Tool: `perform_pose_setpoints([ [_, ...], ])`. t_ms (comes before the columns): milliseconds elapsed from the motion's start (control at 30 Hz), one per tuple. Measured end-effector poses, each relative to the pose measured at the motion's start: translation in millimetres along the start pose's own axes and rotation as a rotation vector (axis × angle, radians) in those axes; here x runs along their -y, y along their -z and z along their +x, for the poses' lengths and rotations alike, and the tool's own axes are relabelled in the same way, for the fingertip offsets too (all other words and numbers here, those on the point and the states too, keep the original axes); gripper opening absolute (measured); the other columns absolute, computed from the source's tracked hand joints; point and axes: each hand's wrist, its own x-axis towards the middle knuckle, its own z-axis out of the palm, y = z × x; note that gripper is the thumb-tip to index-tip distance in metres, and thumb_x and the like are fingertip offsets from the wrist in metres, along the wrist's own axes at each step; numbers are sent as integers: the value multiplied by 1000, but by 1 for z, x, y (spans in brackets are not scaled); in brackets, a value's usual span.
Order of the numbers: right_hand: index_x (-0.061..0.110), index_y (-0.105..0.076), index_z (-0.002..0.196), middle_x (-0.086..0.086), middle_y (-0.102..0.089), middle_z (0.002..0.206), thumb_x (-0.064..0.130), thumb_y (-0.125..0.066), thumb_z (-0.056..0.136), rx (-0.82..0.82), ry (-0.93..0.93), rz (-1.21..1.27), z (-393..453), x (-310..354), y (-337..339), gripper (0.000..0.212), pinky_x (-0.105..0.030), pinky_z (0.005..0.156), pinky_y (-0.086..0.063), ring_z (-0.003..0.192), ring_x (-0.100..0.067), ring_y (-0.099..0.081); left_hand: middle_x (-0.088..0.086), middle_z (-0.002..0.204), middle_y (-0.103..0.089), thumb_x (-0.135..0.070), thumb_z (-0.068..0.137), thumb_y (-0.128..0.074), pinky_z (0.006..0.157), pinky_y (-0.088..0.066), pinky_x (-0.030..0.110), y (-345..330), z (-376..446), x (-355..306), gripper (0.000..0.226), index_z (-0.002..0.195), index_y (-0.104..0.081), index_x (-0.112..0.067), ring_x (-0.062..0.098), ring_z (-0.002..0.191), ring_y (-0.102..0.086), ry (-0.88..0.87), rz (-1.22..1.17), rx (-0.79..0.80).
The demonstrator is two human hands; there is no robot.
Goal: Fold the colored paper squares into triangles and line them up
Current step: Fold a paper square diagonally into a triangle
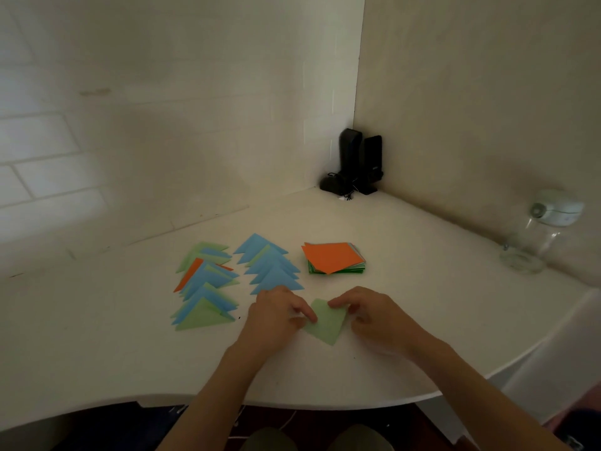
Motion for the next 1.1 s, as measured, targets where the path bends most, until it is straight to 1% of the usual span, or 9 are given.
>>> perform_pose_setpoints([
  [133,12,-69,110,-13,-63,105,-3,-58,82,14,68,-131,8,7,-4,33,-6,76,-32,94,-25,-60,-6,91,-54,-3,82,-59,76,-40,26,2,1,0,36,88,-75,-35,18,90,-51,-83,76,17],
  [267,15,-70,110,-10,-61,103,9,-61,86,-3,109,-186,6,8,-8,26,-13,78,-33,95,-23,-59,-3,106,-63,-6,89,-48,81,-39,27,-4,-15,-2,34,101,-73,-27,22,96,-53,-188,162,-24],
  [367,18,-71,106,-5,-61,99,18,-59,87,-42,128,-220,-2,7,-11,22,-21,79,-40,93,-21,-58,-10,115,-58,-32,94,-42,82,-38,31,-8,-30,-6,28,109,-65,-30,19,100,-49,-224,315,-119],
  [467,25,-71,102,1,-59,98,24,-59,87,-71,106,-255,-8,8,-12,19,-26,76,-45,94,-16,-56,-16,122,-52,-68,80,-24,89,-30,30,-10,-38,-11,60,113,-59,-31,12,110,-44,-173,409,-89],
  [533,28,-71,99,5,-57,95,31,-62,86,-95,104,-273,-12,10,-12,16,-25,71,-42,92,-13,-55,-18,124,-52,-76,70,-19,94,-27,30,-14,-40,-10,74,115,-57,-31,9,115,-42,-189,364,-104],
  [733,31,-70,86,8,-53,87,54,-48,76,-229,153,-262,-17,11,-21,33,-30,66,-41,77,-12,-55,-17,99,-69,-39,78,-42,79,-32,27,-19,-35,3,30,87,-70,-32,13,94,-59,-252,225,-261],
  [867,40,-71,89,12,-50,88,57,-51,74,-295,118,-215,-13,8,-28,30,-30,64,-41,71,-1,-42,-17,106,-67,-35,80,-56,83,-24,26,-17,-33,8,22,92,-73,-32,13,104,-52,-230,165,-279],
  [933,42,-72,86,14,-49,85,58,-50,74,-306,103,-216,-13,7,-30,30,-29,62,-41,71,0,-41,-17,99,-68,-33,75,-62,80,-27,29,-14,-33,9,15,84,-74,-33,14,98,-56,-216,164,-297],
  [1100,40,-73,87,16,-49,91,58,-56,79,-283,-16,-118,-14,9,-33,26,-33,79,-37,87,-1,-48,-15,86,-65,-30,67,-76,72,-37,32,-18,-33,20,8,71,-70,-30,17,88,-56,-69,31,-402],
])
